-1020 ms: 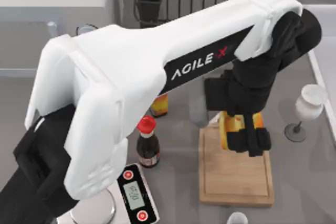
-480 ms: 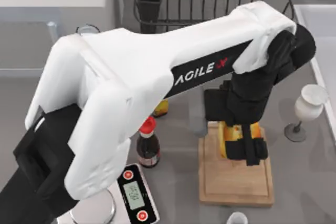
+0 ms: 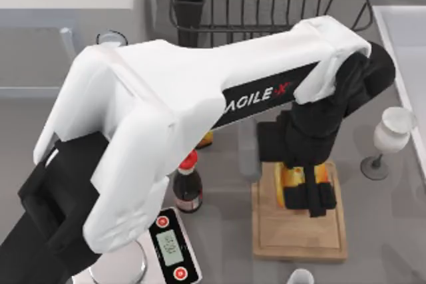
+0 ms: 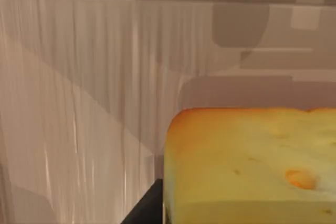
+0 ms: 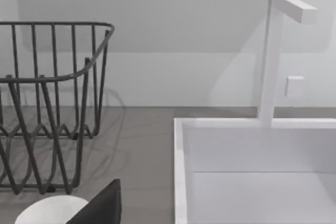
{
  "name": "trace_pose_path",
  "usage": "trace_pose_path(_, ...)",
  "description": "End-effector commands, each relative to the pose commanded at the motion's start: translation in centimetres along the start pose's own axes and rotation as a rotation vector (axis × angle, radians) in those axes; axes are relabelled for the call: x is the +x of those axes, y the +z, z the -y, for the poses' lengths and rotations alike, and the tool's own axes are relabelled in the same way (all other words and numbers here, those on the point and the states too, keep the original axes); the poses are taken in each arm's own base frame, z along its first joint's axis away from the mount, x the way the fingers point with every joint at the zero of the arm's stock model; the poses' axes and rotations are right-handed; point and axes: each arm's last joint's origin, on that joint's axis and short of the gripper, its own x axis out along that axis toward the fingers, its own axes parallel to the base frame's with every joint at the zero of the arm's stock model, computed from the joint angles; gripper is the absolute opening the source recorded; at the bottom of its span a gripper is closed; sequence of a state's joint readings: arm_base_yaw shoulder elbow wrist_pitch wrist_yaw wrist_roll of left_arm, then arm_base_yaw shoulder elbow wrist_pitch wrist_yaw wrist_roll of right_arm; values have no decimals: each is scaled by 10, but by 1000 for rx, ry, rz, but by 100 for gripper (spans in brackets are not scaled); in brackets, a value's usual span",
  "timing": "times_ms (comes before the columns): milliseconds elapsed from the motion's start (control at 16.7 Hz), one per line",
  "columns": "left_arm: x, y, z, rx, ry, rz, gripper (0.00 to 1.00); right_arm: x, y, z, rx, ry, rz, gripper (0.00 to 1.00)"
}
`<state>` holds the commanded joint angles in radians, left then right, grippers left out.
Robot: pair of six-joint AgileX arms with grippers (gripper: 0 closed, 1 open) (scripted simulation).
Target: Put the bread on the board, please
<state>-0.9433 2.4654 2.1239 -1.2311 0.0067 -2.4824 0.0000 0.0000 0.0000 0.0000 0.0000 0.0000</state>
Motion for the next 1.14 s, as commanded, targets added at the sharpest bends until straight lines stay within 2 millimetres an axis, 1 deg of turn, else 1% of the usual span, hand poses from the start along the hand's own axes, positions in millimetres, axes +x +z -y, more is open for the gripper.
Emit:
trace_pose_path(780,0,0,0,0,0,0,98,0,0,0,0,0,0,100)
trace_pose_path(840,0,0,0,0,0,0,100,0,0,0,0,0,0,100)
trace_pose_path(1140,0,0,0,0,0,0,100,0,0,0,0,0,0,100)
